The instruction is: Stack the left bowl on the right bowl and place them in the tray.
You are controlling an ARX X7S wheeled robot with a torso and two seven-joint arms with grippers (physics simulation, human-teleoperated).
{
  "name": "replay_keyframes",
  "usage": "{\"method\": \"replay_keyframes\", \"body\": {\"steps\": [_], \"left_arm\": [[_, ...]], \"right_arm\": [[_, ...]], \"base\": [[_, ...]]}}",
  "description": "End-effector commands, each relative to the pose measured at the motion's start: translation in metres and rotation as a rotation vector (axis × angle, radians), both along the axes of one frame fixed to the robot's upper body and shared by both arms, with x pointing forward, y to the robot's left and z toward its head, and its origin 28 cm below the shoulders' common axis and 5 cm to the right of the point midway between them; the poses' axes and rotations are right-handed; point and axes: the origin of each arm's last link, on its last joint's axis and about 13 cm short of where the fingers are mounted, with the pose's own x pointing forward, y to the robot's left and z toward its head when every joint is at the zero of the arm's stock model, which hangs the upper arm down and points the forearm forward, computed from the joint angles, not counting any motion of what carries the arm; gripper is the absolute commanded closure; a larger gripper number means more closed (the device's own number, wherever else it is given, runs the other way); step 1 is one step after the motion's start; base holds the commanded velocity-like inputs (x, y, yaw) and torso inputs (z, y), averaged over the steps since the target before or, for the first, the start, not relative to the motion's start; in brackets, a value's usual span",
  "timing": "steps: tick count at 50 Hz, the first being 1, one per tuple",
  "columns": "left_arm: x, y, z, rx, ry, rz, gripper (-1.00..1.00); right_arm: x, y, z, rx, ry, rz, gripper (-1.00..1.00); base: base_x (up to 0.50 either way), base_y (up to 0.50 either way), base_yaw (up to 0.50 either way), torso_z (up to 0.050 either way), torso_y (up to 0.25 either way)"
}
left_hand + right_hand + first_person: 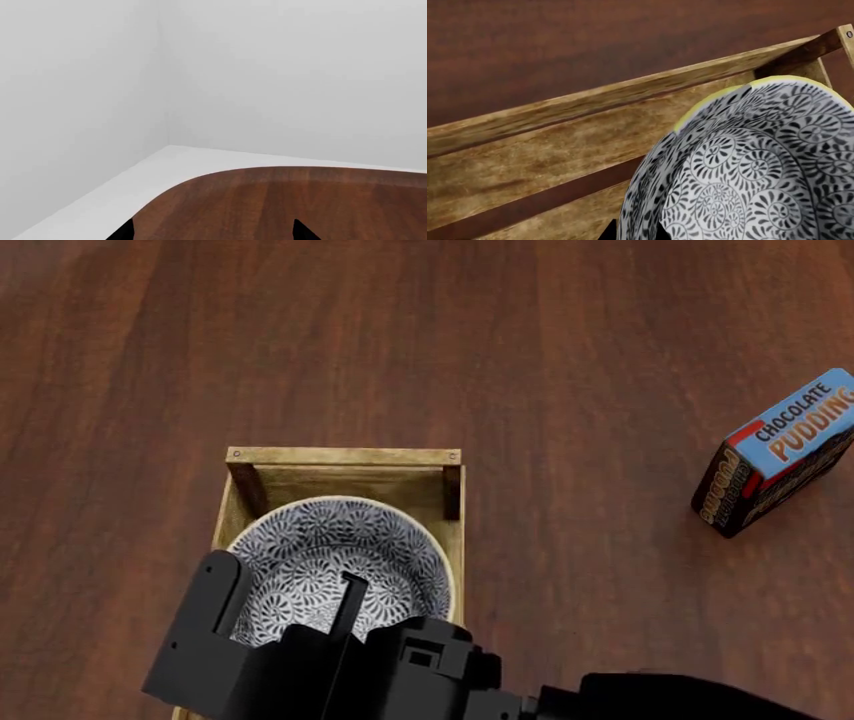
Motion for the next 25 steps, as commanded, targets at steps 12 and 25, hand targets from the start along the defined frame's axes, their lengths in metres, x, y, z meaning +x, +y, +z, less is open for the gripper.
{"method": "replay_keyframes", "body": {"steps": [12, 25], "left_arm": [[-0.001, 0.000, 0.000, 0.001, 0.001, -0.001, -1.00], [0.001, -0.001, -0.001, 0.004, 0.003, -0.004, -1.00]], "right_arm": [[0.004, -0.001, -0.008, 0.000, -0.017, -0.012, 1.00], [0.006, 0.000, -0.013, 0.007, -0.002, -0.013, 1.00]], "base": [[0.00, 0.00, 0.00, 0.001, 0.000], [0.00, 0.00, 0.00, 0.000, 0.001]]}}
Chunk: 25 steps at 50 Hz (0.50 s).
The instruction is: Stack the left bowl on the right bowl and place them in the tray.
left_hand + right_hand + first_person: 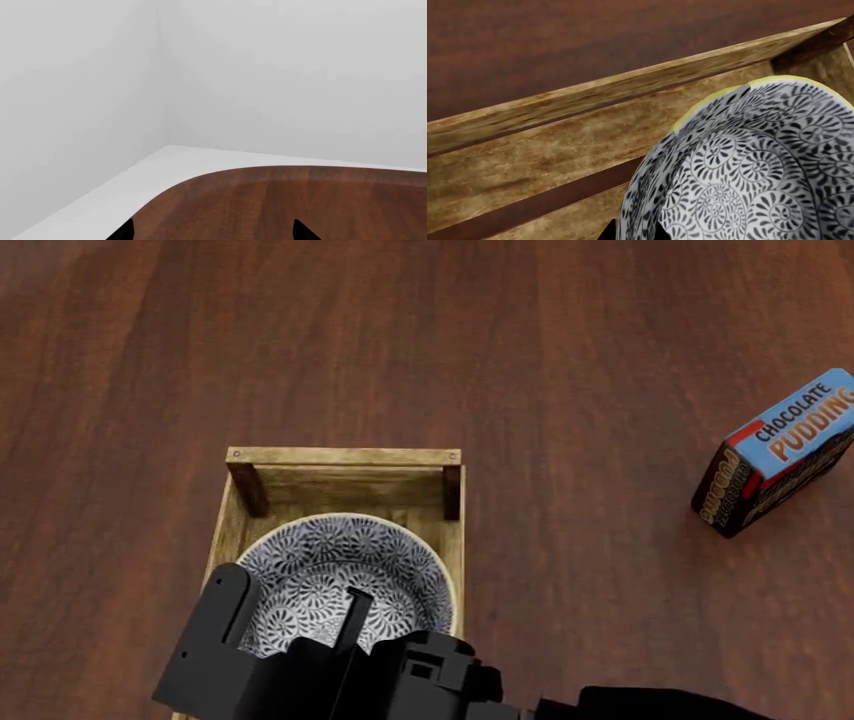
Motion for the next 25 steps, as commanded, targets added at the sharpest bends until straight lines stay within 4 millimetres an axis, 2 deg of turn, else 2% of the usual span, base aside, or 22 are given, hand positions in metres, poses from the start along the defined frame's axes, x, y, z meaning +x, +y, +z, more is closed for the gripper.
{"method": "replay_keyframes", "body": {"steps": [1, 25], "left_arm": [[0.000, 0.000, 0.000, 0.001, 0.001, -0.001, -1.00], [0.000, 0.000, -0.001, 0.001, 0.002, -0.001, -1.00]], "right_arm": [[0.004, 0.000, 0.000, 0.000, -0.032, -0.002, 1.00], [0.007, 0.001, -0.015, -0.006, 0.022, -0.005, 1.00]], "base": [[0.00, 0.00, 0.00, 0.000, 0.000], [0.00, 0.00, 0.00, 0.000, 0.000]]}}
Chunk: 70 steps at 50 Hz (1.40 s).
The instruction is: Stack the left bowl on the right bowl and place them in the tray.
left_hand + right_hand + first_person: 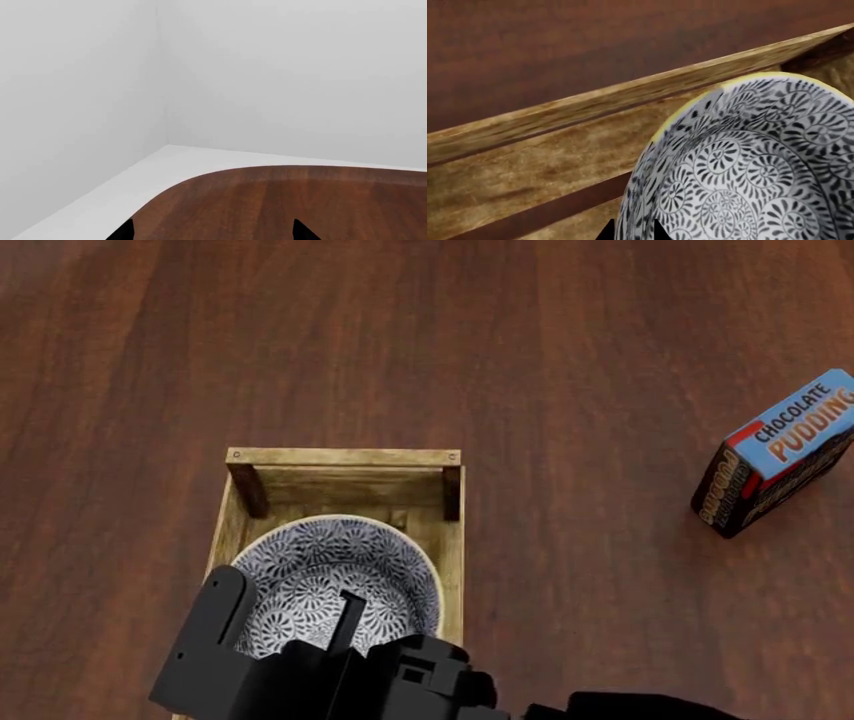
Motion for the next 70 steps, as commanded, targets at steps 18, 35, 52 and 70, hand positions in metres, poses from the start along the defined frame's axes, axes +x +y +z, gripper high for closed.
{"method": "replay_keyframes", "body": {"steps": [18, 35, 52, 70], "left_arm": [[-0.001, 0.000, 0.001, -0.002, -0.001, 0.000, -1.00], [-0.002, 0.001, 0.002, -0.005, -0.006, 0.001, -1.00], [-0.004, 0.000, 0.003, -0.006, -0.008, 0.000, -1.00], [-0.003, 0.000, 0.002, -0.004, -0.006, -0.004, -1.00]], "right_arm": [[-0.006, -0.001, 0.000, -0.048, -0.025, -0.012, -1.00], [-0.021, 0.001, -0.001, -0.079, -0.031, 0.011, -1.00], [-0.031, 0.000, 0.006, -0.071, -0.074, -0.008, -1.00], [-0.049, 0.001, 0.015, -0.064, -0.129, 0.006, -1.00]], "base": [[0.00, 0.00, 0.00, 0.000, 0.000], [0.00, 0.00, 0.00, 0.000, 0.000], [0.00, 0.00, 0.00, 0.000, 0.000], [0.00, 0.00, 0.00, 0.000, 0.000]]}}
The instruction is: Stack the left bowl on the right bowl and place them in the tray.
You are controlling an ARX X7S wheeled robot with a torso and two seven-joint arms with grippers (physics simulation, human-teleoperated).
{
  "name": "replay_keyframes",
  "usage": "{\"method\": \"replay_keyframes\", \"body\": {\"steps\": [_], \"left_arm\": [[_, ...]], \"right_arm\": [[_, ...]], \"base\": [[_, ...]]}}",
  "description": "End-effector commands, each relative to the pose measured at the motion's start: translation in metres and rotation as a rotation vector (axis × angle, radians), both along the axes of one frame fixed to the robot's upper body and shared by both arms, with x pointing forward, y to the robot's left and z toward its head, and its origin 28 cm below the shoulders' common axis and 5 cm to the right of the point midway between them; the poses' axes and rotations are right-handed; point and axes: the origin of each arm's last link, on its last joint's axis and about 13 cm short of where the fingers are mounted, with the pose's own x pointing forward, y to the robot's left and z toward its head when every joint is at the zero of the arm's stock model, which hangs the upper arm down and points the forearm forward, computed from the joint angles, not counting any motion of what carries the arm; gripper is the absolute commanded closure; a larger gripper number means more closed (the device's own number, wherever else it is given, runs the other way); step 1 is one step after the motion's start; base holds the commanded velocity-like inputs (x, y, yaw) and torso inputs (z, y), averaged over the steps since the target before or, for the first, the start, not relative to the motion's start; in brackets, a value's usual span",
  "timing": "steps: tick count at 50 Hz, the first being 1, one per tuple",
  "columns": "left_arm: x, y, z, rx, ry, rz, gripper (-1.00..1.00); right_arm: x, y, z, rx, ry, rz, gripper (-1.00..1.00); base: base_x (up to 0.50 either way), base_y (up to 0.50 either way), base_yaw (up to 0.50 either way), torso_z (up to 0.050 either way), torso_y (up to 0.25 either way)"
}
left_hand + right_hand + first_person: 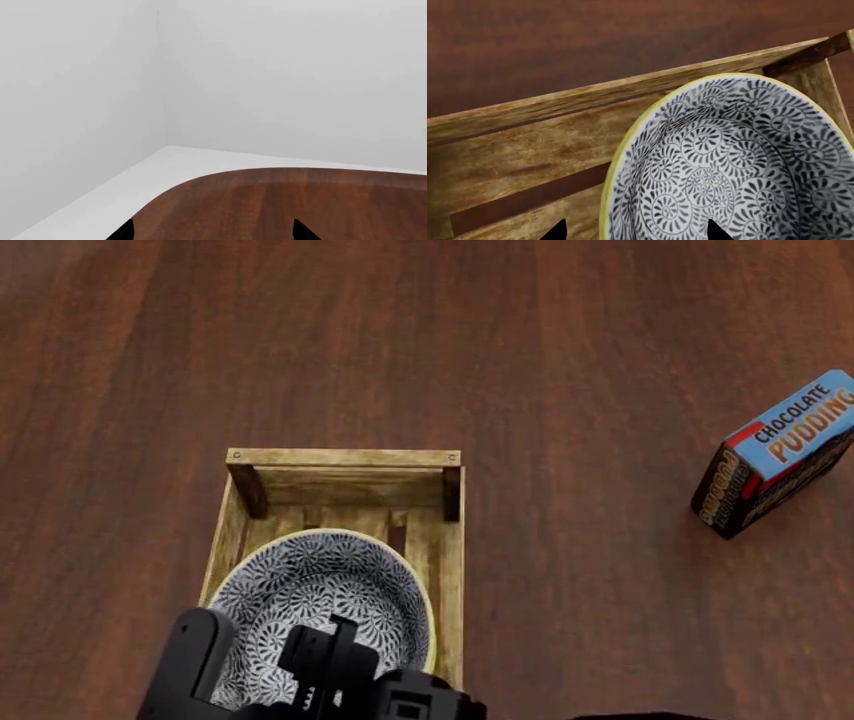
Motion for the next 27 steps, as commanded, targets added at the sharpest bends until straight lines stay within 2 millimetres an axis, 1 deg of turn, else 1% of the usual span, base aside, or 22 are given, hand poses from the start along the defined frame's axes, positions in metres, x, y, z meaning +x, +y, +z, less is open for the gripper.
{"method": "replay_keyframes", "body": {"steps": [1, 14, 27], "left_arm": [[0.000, 0.000, 0.000, 0.000, 0.000, -0.002, -1.00], [-0.001, 0.000, 0.001, -0.001, -0.003, -0.001, -1.00], [-0.002, 0.000, 0.002, -0.004, -0.007, -0.002, -1.00]], "right_arm": [[-0.011, -0.001, 0.005, 0.004, -0.036, 0.005, -1.00], [-0.022, -0.003, 0.009, 0.023, -0.073, -0.013, -1.00], [-0.034, -0.004, 0.021, 0.059, -0.145, -0.019, -1.00]], "base": [[0.00, 0.00, 0.00, 0.000, 0.000], [0.00, 0.00, 0.00, 0.000, 0.000], [0.00, 0.00, 0.00, 0.000, 0.000]]}}
